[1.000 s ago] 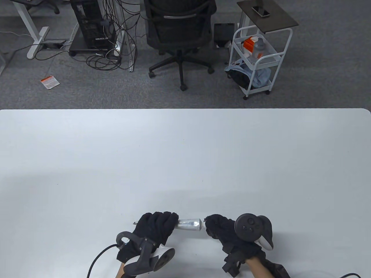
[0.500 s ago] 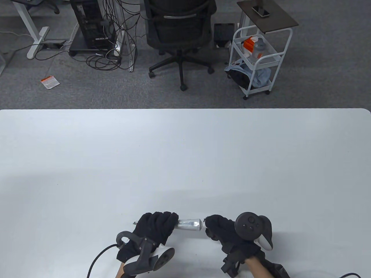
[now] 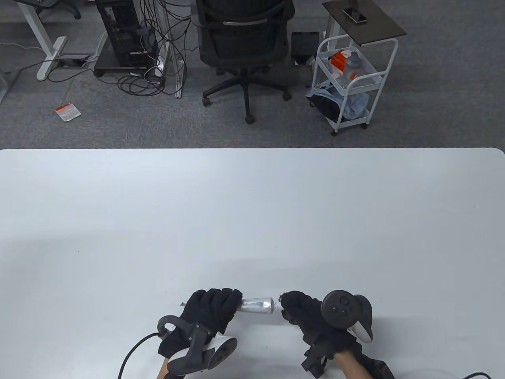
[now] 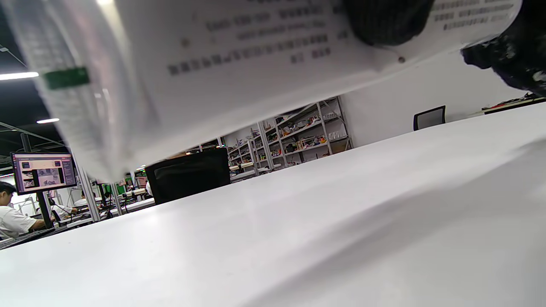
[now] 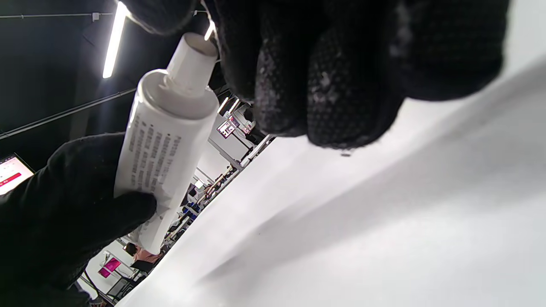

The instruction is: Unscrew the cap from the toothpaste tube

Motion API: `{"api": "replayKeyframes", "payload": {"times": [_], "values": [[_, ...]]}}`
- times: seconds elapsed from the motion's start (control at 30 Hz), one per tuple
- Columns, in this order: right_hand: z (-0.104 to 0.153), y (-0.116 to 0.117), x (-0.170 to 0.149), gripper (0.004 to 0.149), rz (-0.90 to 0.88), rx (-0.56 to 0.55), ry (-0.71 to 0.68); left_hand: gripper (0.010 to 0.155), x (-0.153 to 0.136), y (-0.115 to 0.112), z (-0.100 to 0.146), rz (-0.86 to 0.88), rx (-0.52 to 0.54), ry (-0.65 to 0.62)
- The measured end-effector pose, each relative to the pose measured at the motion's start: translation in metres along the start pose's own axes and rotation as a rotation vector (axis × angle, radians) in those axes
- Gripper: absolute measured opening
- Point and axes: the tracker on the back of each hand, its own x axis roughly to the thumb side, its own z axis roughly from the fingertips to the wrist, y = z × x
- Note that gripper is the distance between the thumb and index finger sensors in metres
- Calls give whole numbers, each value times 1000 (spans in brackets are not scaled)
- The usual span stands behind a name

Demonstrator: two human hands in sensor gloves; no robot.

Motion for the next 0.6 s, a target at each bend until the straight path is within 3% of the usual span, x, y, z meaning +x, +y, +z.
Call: {"api": "replayKeyframes", "payload": {"times": [0.2, 0.37, 0.6], "values": [[0, 0, 4, 48, 2, 2, -69, 49, -1, -1, 0, -10, -2, 4], [1, 2, 1, 63, 22, -9, -39, 49, -2, 0, 1, -8, 3, 11], [0, 1, 2, 47, -10, -1, -36, 49, -1, 0, 1, -16, 5, 6]]}}
